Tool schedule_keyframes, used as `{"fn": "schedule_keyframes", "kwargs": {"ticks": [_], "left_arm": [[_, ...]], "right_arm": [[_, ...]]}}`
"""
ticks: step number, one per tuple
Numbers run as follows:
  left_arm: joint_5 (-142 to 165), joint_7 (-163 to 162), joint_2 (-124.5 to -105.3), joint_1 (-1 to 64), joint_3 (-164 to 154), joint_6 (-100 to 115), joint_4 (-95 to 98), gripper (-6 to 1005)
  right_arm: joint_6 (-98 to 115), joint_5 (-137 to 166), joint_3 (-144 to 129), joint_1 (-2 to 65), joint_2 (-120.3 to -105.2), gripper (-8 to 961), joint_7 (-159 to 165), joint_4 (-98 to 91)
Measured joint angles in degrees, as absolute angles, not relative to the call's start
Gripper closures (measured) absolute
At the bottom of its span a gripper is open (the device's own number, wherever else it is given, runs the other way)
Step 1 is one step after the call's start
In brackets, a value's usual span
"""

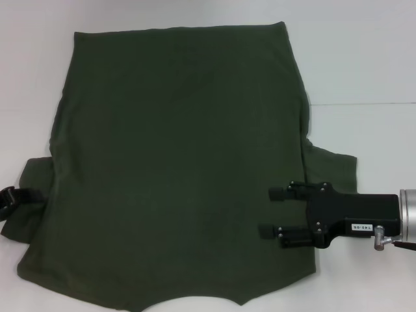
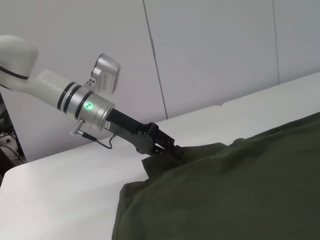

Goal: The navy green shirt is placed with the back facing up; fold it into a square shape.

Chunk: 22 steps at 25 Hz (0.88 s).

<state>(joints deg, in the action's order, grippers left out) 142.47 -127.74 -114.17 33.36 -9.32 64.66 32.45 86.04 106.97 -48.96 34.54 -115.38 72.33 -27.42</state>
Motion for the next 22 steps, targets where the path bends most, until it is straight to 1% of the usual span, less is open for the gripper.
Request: {"fn": "schedule_keyframes", "kwargs": {"ticks": [8, 14, 19, 22], "left_arm": [[142.76, -129.04, -114.17, 33.27, -10.07, 64.00, 32.43, 644], [143.46, -129.20, -114.09, 33.49, -10.33, 63.90, 32.43, 846], [143.46, -129.23, -114.04, 33.58, -10.21, 63.87, 32.43, 995], [143.46, -129.24, -113.99, 33.68, -10.29, 63.87, 32.43, 995]], "right_arm": [[86.05, 106.82, -48.95, 34.54, -115.39, 70, 72.33, -27.42], [86.05, 106.74, -48.95, 34.54, -115.39, 69, 72.33, -27.42], [86.05, 106.71, -48.95, 34.54, -115.39, 69, 72.33, -27.42], [86.05, 106.69, -48.95, 34.54, -115.39, 68, 72.33, -27.42]]}}
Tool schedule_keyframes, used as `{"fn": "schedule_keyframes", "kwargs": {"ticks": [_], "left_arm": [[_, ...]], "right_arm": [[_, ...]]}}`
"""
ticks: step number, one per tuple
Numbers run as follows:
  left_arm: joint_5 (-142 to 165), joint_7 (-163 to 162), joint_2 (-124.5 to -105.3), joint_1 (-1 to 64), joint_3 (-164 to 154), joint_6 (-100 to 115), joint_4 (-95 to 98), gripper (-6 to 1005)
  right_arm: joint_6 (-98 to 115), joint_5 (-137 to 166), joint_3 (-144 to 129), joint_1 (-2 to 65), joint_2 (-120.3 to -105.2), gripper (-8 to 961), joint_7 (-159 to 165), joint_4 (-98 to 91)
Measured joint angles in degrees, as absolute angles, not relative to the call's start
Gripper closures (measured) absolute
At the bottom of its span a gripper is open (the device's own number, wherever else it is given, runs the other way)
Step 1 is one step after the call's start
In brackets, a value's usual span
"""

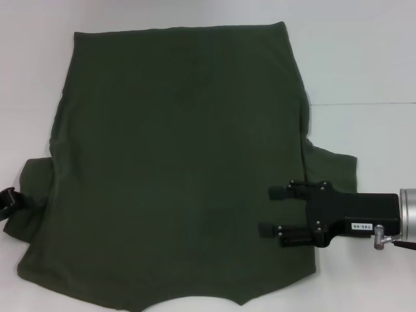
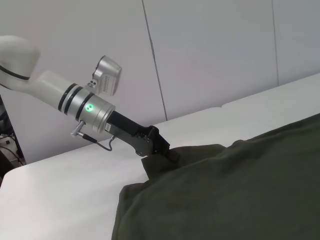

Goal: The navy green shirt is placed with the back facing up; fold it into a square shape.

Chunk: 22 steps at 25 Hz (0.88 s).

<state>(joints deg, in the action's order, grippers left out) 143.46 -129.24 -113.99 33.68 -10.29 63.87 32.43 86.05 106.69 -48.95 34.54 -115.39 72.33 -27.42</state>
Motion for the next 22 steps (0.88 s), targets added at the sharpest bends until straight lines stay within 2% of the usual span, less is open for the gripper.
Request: {"fn": "schedule_keyframes", "kwargs": {"ticks": [13, 20, 22], "left_arm": [[143.43, -129.15, -113.75, 34.17, -10.36, 64.50, 32.85, 994], [143.77, -130.90, -111.79, 35.13, -10.02, 67.89, 36.37, 994], [144.87, -132.24, -110.73, 35.80, -10.03, 69.42, 37.92, 994]], "right_arm": [[86.03, 106.80, -48.95, 34.54, -115.39, 69, 72.33, -27.42], [85.86, 106.94, -48.96, 34.30, -115.39, 69, 72.33, -27.37], [85.86, 106.96, -48.95, 34.20, -115.39, 69, 72.33, -27.35]]}}
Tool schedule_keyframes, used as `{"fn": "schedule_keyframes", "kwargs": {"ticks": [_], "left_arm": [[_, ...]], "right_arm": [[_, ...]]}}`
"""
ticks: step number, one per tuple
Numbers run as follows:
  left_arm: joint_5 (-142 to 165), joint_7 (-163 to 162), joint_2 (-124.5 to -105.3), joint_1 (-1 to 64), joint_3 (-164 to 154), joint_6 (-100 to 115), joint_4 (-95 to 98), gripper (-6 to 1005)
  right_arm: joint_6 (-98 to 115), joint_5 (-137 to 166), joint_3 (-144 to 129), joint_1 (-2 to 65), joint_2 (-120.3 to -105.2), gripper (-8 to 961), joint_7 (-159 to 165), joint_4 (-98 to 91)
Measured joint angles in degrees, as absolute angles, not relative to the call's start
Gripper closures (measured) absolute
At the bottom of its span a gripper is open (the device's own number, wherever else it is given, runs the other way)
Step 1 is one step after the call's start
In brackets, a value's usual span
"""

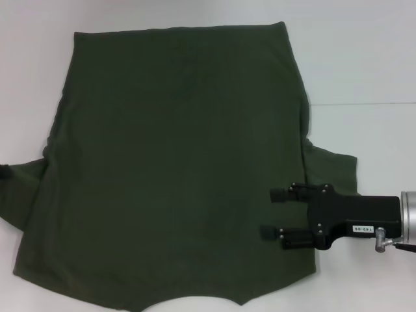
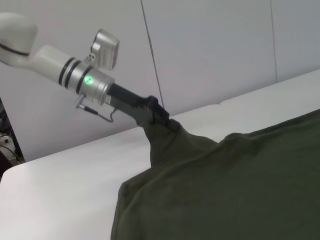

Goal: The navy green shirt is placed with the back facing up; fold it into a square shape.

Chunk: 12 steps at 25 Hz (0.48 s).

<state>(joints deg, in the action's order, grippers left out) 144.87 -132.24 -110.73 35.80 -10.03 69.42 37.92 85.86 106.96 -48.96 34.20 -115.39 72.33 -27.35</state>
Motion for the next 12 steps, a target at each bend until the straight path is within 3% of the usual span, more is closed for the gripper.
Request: {"fn": "schedule_keyframes", "kwargs": {"ticks": [4, 7, 12], "left_arm": [[147.55, -134.23, -109.03, 37.31, -9.85, 72.13, 40.08, 994], [148.11, -134.56, -108.75, 37.57, -9.85, 72.51, 40.42, 995], [152.68, -137.88, -105.93, 39.87, -9.71, 76.22, 43.91, 995]], "right_arm": [[85.86, 106.97, -48.95, 34.06, -115.41, 69, 72.33, -27.33], [85.86, 106.96, -48.96, 33.92, -115.51, 69, 72.33, -27.33], [85.87, 106.96, -48.95, 33.69, -115.54, 69, 72.33, -27.33]]}}
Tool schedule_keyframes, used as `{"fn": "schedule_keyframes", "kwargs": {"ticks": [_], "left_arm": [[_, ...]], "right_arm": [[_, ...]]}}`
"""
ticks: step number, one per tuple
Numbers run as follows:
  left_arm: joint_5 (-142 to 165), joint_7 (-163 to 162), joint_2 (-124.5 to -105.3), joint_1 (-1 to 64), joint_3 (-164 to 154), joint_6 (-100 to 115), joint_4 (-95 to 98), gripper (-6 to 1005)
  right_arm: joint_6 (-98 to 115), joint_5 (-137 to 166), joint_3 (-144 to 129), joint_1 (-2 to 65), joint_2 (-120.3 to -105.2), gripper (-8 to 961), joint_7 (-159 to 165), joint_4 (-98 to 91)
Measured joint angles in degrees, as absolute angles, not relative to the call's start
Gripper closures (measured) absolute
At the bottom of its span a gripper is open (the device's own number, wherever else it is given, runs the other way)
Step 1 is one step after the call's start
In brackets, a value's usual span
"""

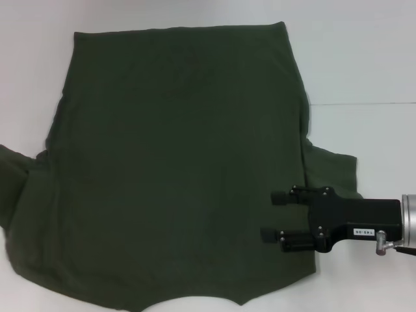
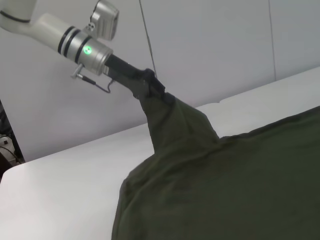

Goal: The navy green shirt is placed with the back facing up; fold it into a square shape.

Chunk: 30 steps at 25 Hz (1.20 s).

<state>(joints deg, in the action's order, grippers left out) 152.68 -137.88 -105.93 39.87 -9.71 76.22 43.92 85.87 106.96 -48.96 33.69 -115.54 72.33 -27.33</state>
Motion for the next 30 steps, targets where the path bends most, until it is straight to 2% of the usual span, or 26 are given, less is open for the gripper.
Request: {"fn": "schedule_keyframes", "kwargs": {"ticks": [8, 12, 19, 30], "left_arm": [[155.72, -140.30, -103.57, 42.02, -9.41, 80.98, 46.46, 995], [155.68, -142.24, -103.32, 43.32, -10.45, 81.83, 45.31, 995], [155.06, -146.45, -104.12, 46.56, -11.84, 81.63, 40.27, 993], [154.50, -148.43, -107.39, 50.45, -13.39, 72.28, 30.81, 985]], "right_arm": [[85.87, 106.96, -48.96, 33.50, -115.66, 69, 72.11, -27.33], [85.87, 106.96, -48.95, 33.49, -115.67, 69, 72.00, -27.33], [85.86, 106.96, -48.98, 33.62, -115.73, 69, 72.08, -27.33], [85.73, 106.90, -48.95, 33.49, -115.75, 69, 72.08, -27.33]]}}
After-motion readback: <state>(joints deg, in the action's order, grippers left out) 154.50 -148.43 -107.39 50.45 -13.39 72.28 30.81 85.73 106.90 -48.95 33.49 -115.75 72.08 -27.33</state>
